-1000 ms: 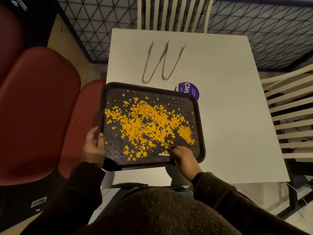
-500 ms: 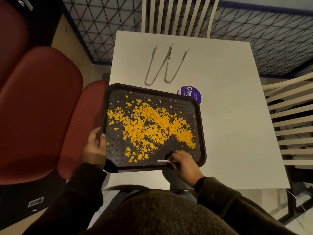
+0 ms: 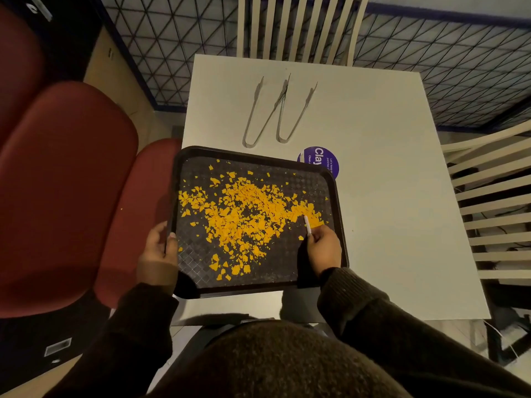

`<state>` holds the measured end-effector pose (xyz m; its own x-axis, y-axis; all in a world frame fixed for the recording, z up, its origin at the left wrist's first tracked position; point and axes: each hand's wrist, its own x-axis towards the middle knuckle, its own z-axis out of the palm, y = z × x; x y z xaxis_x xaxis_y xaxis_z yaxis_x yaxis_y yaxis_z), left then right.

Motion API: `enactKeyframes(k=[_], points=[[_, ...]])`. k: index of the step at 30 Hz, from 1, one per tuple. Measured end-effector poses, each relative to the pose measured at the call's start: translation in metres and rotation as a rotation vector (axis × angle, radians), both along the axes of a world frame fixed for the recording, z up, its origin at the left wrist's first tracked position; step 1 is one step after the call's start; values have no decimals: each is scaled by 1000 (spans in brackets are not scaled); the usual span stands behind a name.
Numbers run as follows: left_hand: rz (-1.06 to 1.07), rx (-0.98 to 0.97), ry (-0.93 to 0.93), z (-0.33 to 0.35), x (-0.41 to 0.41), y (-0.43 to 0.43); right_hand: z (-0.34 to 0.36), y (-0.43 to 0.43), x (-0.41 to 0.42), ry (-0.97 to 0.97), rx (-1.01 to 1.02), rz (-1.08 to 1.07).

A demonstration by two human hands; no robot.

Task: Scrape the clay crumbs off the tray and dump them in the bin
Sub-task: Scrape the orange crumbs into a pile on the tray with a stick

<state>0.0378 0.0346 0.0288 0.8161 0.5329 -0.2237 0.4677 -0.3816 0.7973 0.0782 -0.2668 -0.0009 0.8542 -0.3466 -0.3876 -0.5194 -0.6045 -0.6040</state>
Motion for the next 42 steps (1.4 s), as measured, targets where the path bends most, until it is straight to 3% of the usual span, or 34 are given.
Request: enactKeyframes(k=[9,18,21,23,27,30,35,42], points=[[9,-44,-58,-5,0,1,1,-10,-57,-28,-84,360],[5,11,-32,-2,-4,-1,-8,-19,-16,0,-58,39],[0,4,-21,0,-4,-3,-5,-19,-12,19,-61,40],[2,-4,-15,2,-3,-4,0,-13,-20,-11,-44,154],[12,9,-26,6,-2,-6,6,-4,-52,-166,-82,706],[16,20,-39,7,-3,-6,3,3,-62,-192,-138,854],[23,13,-36,6,-4,-5,-3,15,-45,-212,-139,728],[31,-5,-37,3,-7,-5,-6,25,-1,-141,-4,247]])
